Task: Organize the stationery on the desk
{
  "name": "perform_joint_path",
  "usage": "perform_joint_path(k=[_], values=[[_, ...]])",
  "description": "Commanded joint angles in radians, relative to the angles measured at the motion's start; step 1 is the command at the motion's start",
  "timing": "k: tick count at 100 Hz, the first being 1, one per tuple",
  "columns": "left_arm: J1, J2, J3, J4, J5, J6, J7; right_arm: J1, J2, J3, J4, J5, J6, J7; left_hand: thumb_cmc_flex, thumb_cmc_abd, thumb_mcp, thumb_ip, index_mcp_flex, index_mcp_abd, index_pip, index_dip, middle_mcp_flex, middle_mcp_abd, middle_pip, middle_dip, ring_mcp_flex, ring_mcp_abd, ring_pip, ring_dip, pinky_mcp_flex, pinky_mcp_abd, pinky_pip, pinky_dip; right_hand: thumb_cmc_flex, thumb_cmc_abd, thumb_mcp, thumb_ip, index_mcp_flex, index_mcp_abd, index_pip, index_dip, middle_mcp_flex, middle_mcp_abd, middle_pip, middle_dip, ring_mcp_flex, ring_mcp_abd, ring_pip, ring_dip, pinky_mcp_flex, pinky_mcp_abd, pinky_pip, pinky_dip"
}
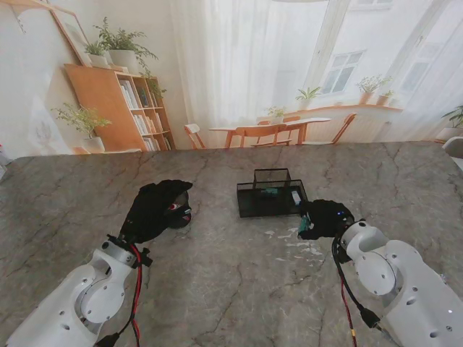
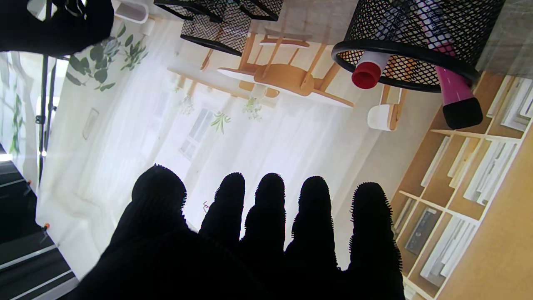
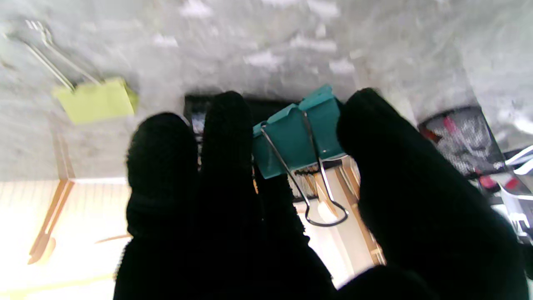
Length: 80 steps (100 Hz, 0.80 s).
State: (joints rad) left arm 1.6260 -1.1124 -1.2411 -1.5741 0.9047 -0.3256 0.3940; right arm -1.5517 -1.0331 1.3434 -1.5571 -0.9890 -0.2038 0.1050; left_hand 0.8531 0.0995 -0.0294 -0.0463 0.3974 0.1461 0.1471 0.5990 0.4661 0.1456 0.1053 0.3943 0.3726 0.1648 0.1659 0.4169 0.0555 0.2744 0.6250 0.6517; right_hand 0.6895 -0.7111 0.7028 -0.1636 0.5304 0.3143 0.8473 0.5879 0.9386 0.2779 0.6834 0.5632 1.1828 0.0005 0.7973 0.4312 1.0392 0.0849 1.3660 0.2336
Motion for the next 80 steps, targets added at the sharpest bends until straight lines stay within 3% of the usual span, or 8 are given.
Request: perform_joint_path(k=[1,16,39,80], values=[[0.003,-0.002,0.002,-0.001,-0.001,-0.001,0.003,0.036,-0.007,0.003,-0.027,0.009,-0.003,0.003,0.017,0.057,-0.017,-0.004,0.018,-0.009,0.005,0.004,0.004,-0.018,-0.003,0.006,0.013,-0.023,-0.001,0.004,-0.009,-0.013,-0.014,-0.009,0.138,0.062,0.128,0.016,0.046,-0.144,0.174,0.019,0.117,-0.202,0.107,0.042,0.015,-0.007,0.014,0.013,0.025,-0.067,0.037,0.001],[0.006,-0.003,0.0,-0.002,0.001,0.0,0.008,0.108,-0.011,-0.017,-0.017,0.031,0.001,-0.001,0.018,0.057,-0.017,-0.004,0.019,-0.007,0.005,0.004,0.004,-0.017,-0.003,0.005,0.012,-0.022,-0.001,0.004,-0.009,-0.012,-0.014,-0.009,0.142,0.068,0.123,0.016,0.039,-0.148,0.178,0.018,0.114,-0.207,0.104,0.045,0.014,-0.009,0.012,0.014,0.024,-0.075,0.035,0.002],[0.011,-0.003,-0.006,-0.005,0.004,0.003,0.014,0.249,-0.024,-0.101,0.054,0.085,0.068,-0.017,0.018,0.058,-0.017,-0.004,0.019,-0.007,0.005,0.003,0.004,-0.017,-0.003,0.005,0.013,-0.021,0.0,0.004,-0.009,-0.011,-0.014,-0.009,0.147,0.079,0.11,0.018,0.032,-0.157,0.186,0.017,0.107,-0.21,0.102,0.049,0.009,-0.013,0.01,0.015,0.023,-0.084,0.03,0.002],[0.016,-0.003,-0.013,-0.008,0.007,0.006,0.016,0.542,-0.065,-0.375,0.315,0.219,0.193,-0.061,0.018,0.057,-0.017,-0.004,0.02,-0.007,0.006,0.004,0.004,-0.017,-0.003,0.006,0.013,-0.022,-0.001,0.004,-0.008,-0.011,-0.013,-0.009,0.155,0.101,0.081,0.025,0.015,-0.17,0.197,0.012,0.092,-0.218,0.101,0.051,-0.001,-0.024,0.009,0.02,0.019,-0.097,0.015,0.003]])
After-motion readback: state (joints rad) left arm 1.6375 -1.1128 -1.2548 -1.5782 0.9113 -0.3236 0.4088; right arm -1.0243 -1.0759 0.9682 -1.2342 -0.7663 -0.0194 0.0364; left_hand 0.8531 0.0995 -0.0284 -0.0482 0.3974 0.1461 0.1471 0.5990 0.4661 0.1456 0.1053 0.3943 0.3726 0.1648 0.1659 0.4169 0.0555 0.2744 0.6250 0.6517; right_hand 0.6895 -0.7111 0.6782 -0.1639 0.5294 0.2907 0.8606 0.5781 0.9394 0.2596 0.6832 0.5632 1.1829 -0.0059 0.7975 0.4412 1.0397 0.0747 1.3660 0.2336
